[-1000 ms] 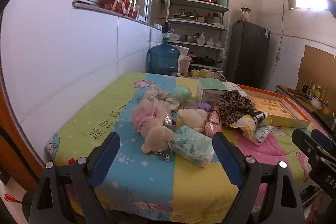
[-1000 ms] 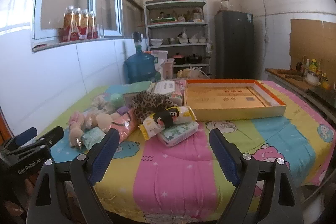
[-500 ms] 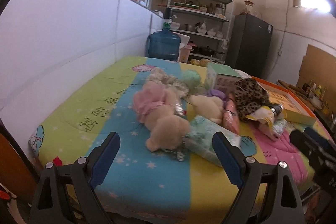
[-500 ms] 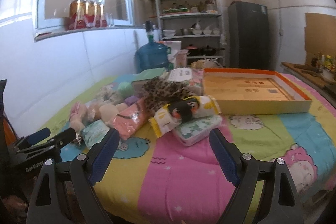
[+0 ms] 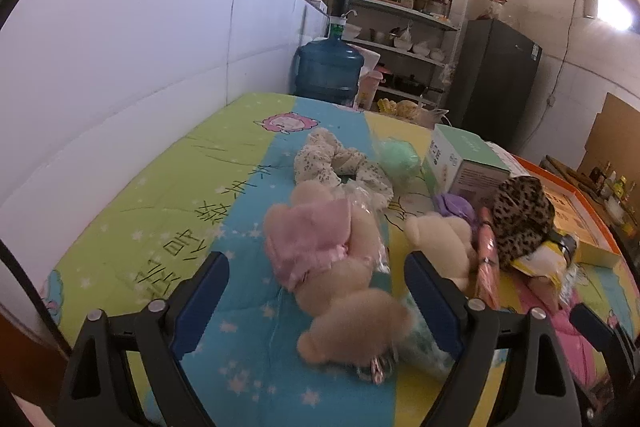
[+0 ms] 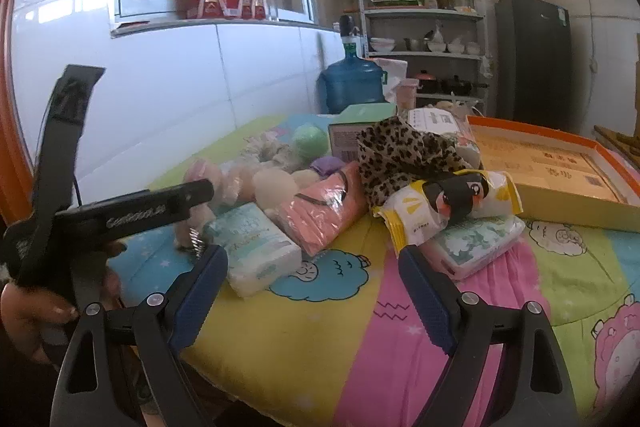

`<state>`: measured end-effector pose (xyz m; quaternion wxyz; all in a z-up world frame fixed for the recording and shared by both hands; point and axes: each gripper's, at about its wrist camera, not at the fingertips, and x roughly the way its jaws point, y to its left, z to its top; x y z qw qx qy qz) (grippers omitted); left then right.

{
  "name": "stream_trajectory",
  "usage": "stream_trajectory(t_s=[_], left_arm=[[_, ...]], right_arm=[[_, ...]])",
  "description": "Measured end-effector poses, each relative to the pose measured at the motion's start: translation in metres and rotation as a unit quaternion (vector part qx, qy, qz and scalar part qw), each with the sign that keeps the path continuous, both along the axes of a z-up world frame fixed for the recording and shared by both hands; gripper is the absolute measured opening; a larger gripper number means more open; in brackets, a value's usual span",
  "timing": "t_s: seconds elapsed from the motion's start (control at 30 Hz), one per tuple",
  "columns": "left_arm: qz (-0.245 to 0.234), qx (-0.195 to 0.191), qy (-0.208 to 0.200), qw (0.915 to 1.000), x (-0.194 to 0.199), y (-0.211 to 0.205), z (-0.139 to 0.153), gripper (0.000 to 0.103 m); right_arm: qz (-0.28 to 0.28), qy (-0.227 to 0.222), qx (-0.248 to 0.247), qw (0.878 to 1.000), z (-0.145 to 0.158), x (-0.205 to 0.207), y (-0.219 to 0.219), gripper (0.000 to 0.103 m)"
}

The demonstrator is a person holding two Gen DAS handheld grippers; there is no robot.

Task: Organize soft objects
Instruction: 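Grasp the pink-dressed teddy bear with the left tool while the right tool grasps a white tissue pack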

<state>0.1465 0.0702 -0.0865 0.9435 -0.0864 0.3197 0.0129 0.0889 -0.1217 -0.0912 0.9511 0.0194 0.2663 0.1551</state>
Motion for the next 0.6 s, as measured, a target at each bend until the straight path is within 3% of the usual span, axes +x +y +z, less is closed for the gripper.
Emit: stream_trajectory(t_s=[0.03, 0.17, 0.4, 0.6], left_arm=[[0.004, 0.003, 0.004, 1.0000, 0.003, 0.000, -0.002, 0.074], [-0.012, -0.019, 0.013, 0.9997, 0.009, 0.003, -0.011, 0.071], [-0.054, -0.055, 0.008, 0.9970, 0.007, 0.004, -0.013, 0.045], [-0.058, -0.050, 0.000, 0.9971, -0.002, 0.012, -0.006, 0.041]], right_arm=[[-0.001, 0.001, -0.001, 1.000, 0.000, 0.002, -0.001, 0.088], [-0.002, 0.006, 0.000, 1.000, -0.001, 0.009, -0.002, 0.088], [0.054, 0.034, 0.022, 0.998, -0.009, 0.026, 0.009, 0.088], [0.087, 0.052, 0.003, 0.995, -0.015, 0.037, 0.026, 0.088]])
